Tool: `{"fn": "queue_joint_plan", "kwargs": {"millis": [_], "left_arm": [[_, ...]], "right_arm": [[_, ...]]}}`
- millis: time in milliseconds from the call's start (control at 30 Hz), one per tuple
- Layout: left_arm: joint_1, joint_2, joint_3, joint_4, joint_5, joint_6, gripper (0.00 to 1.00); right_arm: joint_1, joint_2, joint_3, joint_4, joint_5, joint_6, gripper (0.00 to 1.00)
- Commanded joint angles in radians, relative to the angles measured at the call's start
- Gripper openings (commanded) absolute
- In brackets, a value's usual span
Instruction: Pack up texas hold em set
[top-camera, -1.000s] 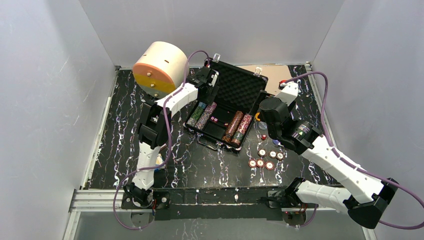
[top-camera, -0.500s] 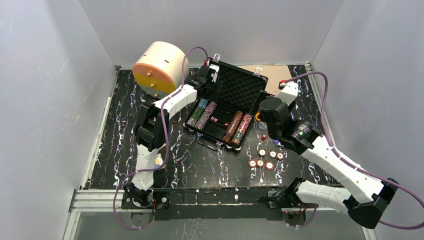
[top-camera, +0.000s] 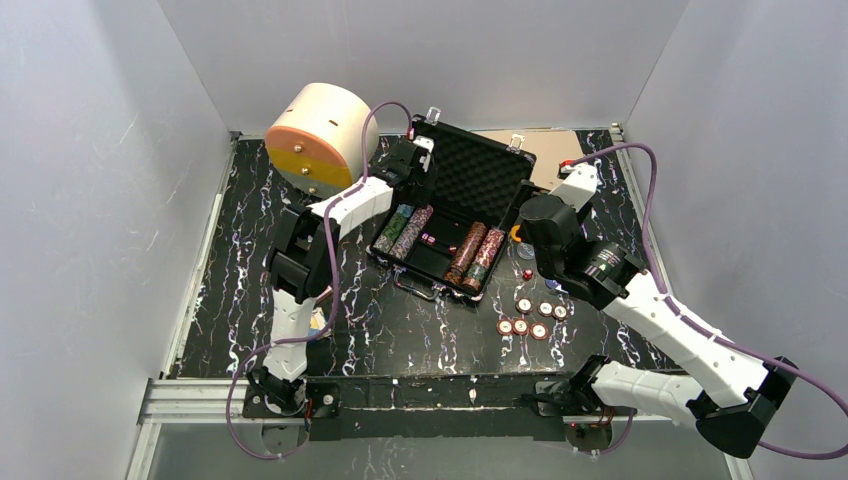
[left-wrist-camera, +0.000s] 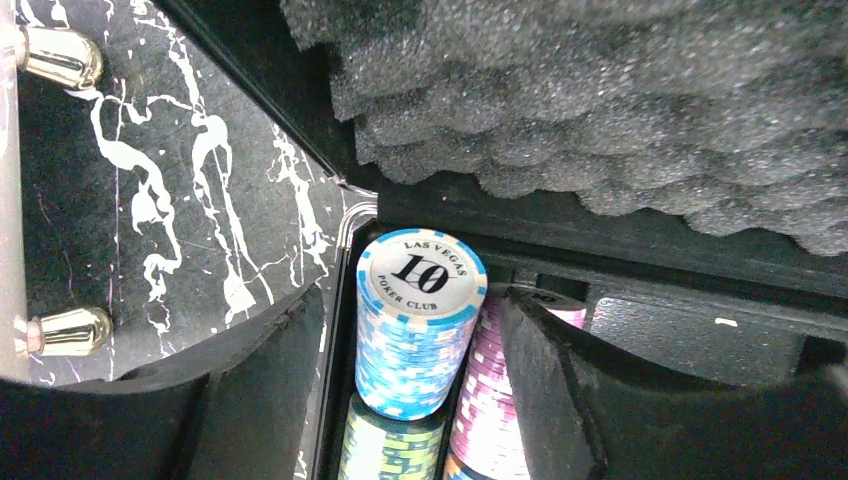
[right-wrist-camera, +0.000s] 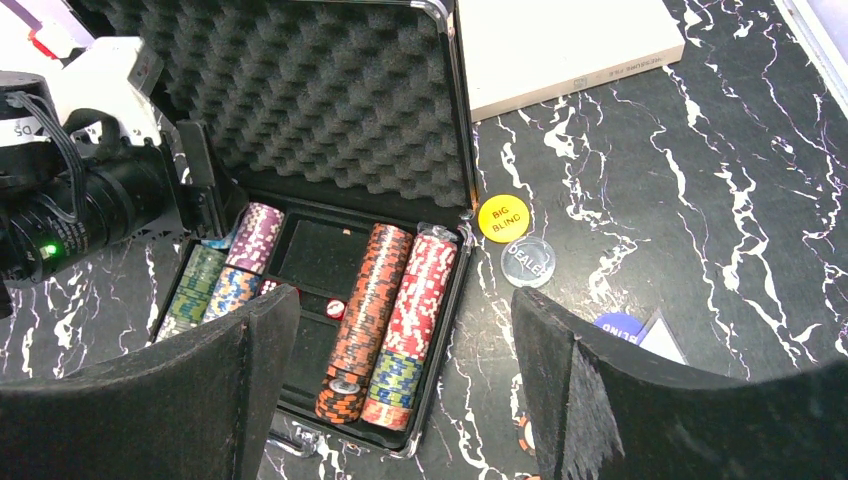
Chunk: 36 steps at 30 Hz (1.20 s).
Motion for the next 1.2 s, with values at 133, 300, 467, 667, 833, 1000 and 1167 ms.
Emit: {"fn": "queue_joint_plan", "kwargs": {"millis": [133,300,467,667,833,1000,1167], "left_arm": [[0.005,-0.076,-0.078,0.035,-0.008,0.002,0.56],[0.03,-0.102,-0.123,0.08,0.032,-0.018,0.55],[0.045,-0.112,-0.153,0.111,0.07,-0.023,0.44],[0.046,-0.109,-0.128,0.09,0.098,-0.006,0.12],[0.046,-0.082,0.024,-0.082,0.092,0.062,0.04],[0.042,-0.033,0.139,-0.256,0.124,0.098,0.02],[0.037,0.045,0.203,-0.339,0.123,0.141,0.0]], "right_arm": [[-0.005,-0.021,-0.002,0.025,0.032,-0.008,0.86],[-0.004,-0.019,0.001,0.025,0.034,-0.008,0.86],[-0.004,-0.013,0.007,0.025,0.032,-0.009,0.86],[-0.004,-0.009,0.01,0.023,0.033,-0.011,0.86],[-0.005,-0.007,0.011,0.024,0.034,-0.009,0.86],[-0.005,0.0,0.008,0.025,0.031,-0.008,0.86],[-0.004,0.001,0.008,0.026,0.027,-0.012,0.86]]}}
